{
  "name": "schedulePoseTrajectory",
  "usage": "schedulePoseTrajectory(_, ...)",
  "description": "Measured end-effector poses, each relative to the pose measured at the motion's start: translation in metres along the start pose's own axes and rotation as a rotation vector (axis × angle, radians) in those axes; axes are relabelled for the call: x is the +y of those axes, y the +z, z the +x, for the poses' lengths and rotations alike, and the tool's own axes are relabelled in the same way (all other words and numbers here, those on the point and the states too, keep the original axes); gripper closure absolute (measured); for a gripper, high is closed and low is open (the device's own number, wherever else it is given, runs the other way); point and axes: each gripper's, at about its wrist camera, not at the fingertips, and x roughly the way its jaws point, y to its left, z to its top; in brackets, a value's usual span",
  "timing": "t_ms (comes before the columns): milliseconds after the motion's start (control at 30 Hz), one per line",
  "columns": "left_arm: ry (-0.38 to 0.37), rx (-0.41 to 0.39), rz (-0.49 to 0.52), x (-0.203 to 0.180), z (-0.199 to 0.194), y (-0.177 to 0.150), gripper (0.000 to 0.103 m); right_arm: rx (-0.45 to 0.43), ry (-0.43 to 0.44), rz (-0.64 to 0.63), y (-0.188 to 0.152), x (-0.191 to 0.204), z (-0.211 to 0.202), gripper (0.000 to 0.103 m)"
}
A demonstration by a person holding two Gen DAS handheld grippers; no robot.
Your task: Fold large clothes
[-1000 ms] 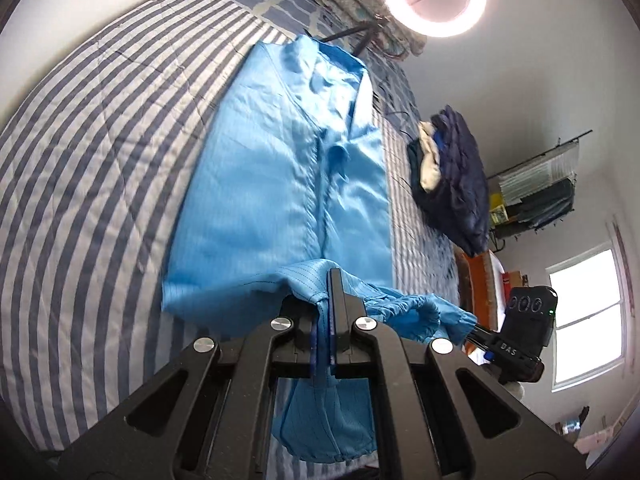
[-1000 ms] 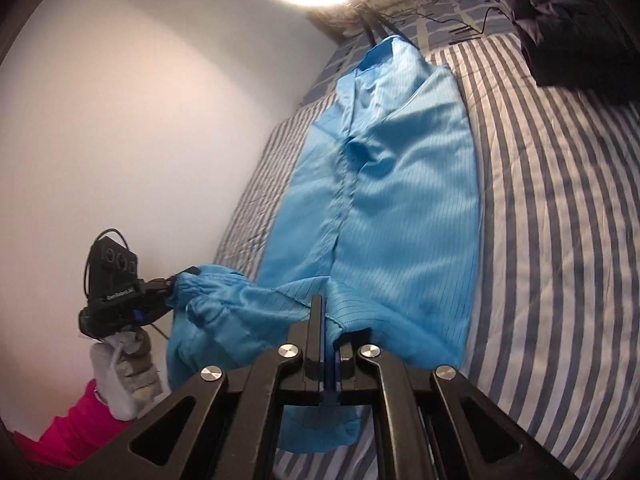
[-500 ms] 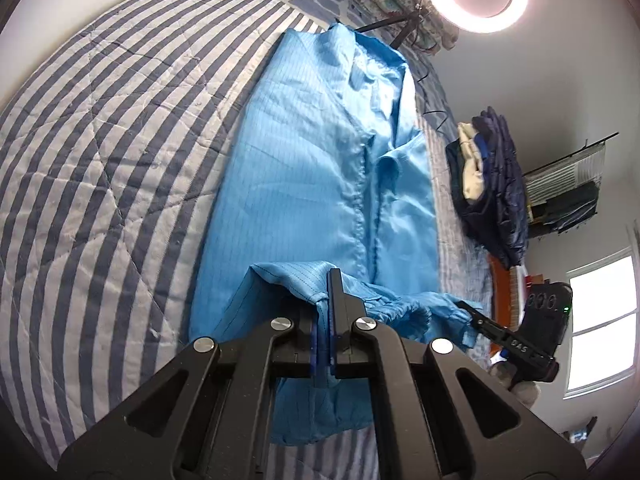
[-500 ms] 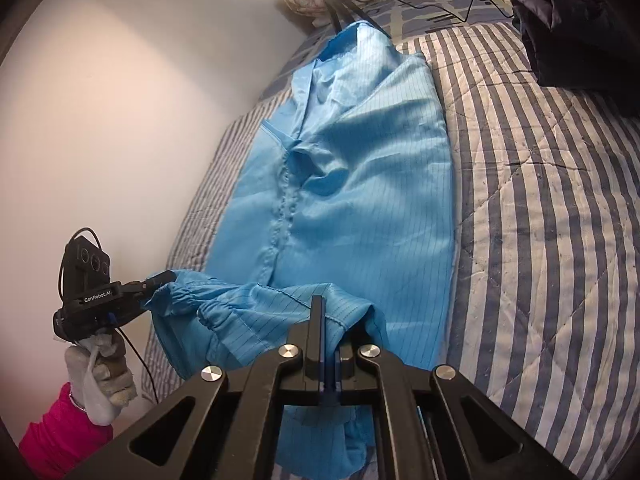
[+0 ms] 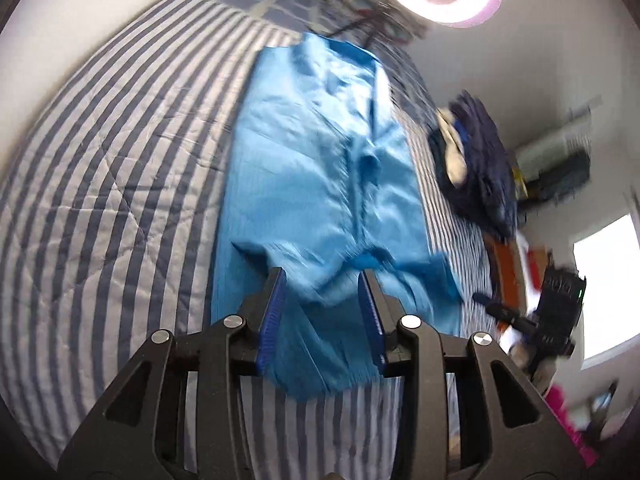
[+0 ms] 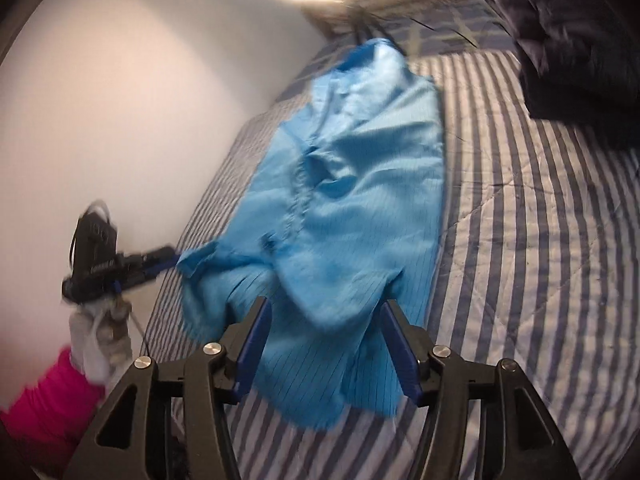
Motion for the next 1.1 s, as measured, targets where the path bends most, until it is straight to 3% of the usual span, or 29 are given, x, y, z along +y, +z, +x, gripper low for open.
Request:
schedulePoseTrajectory(100, -0.017, 0.049, 0.082, -0.013, -0.008, -0.021, 0.067, 0.045, 0.003, -0.096, -0.019, 0.016, -0.005, 0.05)
schedulePoseTrajectory(167, -0.022, 0.095, 0.166, -0.023, -0.009, -0.04, 0.067, 0.094, -0.001, -0.177, -0.036, 0.028, -0.002, 0.063)
schedulePoseTrajectory(233, -0.006, 0.139, 0.229, -0.03, -0.006, -0.056, 0.067, 0.134, -0.02, -0.25, -0.051, 0.038, 0.005, 0.067)
schedulePoseTrajectory(400, 0.071, 0.24, 0.315, -0.033, 0.024, -0.082, 0.067, 0.245, -0.062, -0.375, -0.08, 0.05, 0.029, 0.07)
schedulePoseTrajectory(533, 0.106, 0.264, 0.347, -0.033, 0.042, -0.087, 0.067, 0.283, -0.107, -0.419, -0.086, 0.05, 0.046, 0.072)
schedulePoseTrajectory(667, 0.137, 0.242, 0.367, -0.037, 0.047, -0.08, 0.067, 0.267, -0.142, -0.43, -0.074, 0.049, 0.053, 0.073)
schedulePoseTrajectory(833, 0.156, 0.172, 0.364, -0.037, 0.045, -0.056, 0.067, 0.186, -0.175, -0.427, -0.039, 0.047, 0.048, 0.073)
schedulePoseTrajectory(1100, 0.224, -0.001, 0.347, -0.036, 0.035, -0.006, 0.067, 0.065, -0.238, -0.406, 0.021, 0.048, 0.059, 0.073)
